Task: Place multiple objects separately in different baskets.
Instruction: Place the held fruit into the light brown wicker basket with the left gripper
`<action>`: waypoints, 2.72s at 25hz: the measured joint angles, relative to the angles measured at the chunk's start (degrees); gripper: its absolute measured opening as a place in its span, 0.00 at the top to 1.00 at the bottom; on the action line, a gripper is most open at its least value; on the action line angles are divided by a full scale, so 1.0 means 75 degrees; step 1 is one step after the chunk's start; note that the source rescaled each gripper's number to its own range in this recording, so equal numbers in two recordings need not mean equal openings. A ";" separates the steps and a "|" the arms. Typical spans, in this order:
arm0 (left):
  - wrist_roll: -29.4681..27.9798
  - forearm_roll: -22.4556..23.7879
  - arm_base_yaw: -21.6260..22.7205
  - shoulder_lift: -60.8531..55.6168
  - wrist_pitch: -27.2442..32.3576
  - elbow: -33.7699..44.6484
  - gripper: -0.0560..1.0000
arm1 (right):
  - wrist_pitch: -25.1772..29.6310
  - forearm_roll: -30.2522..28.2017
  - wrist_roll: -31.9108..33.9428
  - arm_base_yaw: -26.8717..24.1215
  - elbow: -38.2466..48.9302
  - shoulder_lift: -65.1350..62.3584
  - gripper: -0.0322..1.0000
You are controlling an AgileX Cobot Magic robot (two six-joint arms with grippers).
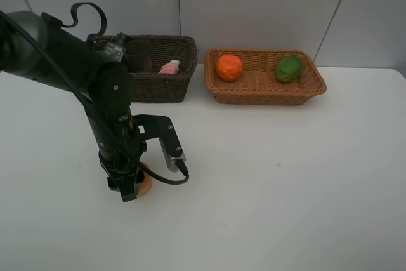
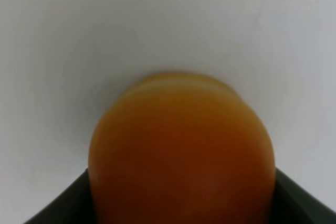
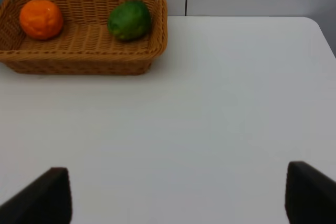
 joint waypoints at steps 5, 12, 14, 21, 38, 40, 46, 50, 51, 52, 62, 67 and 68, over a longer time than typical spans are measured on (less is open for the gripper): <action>0.0000 0.0014 0.0000 -0.0160 -0.0015 0.0000 0.25 | 0.0000 0.0000 0.0000 0.0000 0.0000 0.0000 0.31; 0.0000 0.0063 0.0000 -0.0633 0.0046 0.0000 0.25 | 0.0000 0.0000 0.0000 0.0000 0.0000 0.0000 0.31; 0.0000 0.0063 0.0000 -0.0821 0.0048 0.0000 0.25 | 0.0000 0.0000 0.0000 0.0000 0.0000 0.0000 0.31; 0.0000 0.0072 0.0000 -0.1122 0.0062 0.0000 0.25 | 0.0000 0.0000 0.0000 0.0000 0.0000 0.0000 0.31; -0.0779 0.0090 0.0000 -0.0580 -0.0325 -0.2203 0.25 | 0.0000 0.0000 0.0000 0.0000 0.0000 0.0000 0.31; -0.0891 0.0090 0.0000 -0.0172 -0.0067 -0.2868 0.25 | 0.0000 0.0000 0.0000 0.0000 0.0000 0.0000 0.31; -0.1485 0.0090 0.0000 0.0973 0.0573 -0.5085 0.25 | 0.0000 0.0009 0.0000 0.0000 0.0000 0.0000 0.31; -0.1709 0.0083 0.0000 0.1681 0.1000 -0.6521 0.25 | 0.0000 0.0009 0.0000 0.0000 0.0000 0.0000 0.31; -0.1731 0.0075 0.0000 0.1877 0.1107 -0.6874 0.25 | 0.0000 0.0009 0.0000 0.0000 0.0000 0.0000 0.31; -0.1738 0.0063 0.0000 0.2050 0.1240 -0.7149 0.25 | 0.0000 0.0009 0.0000 0.0000 0.0000 0.0000 0.31; -0.1752 -0.0334 -0.0037 0.3661 0.1541 -0.9662 0.25 | 0.0000 0.0009 0.0000 0.0000 0.0000 0.0000 0.31; -0.1781 -0.0416 -0.0086 0.4298 0.1319 -1.0384 0.25 | 0.0000 0.0009 0.0000 0.0000 0.0000 0.0000 0.31; -0.1798 -0.0425 -0.0086 0.4387 0.1218 -1.0425 0.25 | 0.0000 0.0001 0.0000 0.0000 0.0000 0.0000 0.31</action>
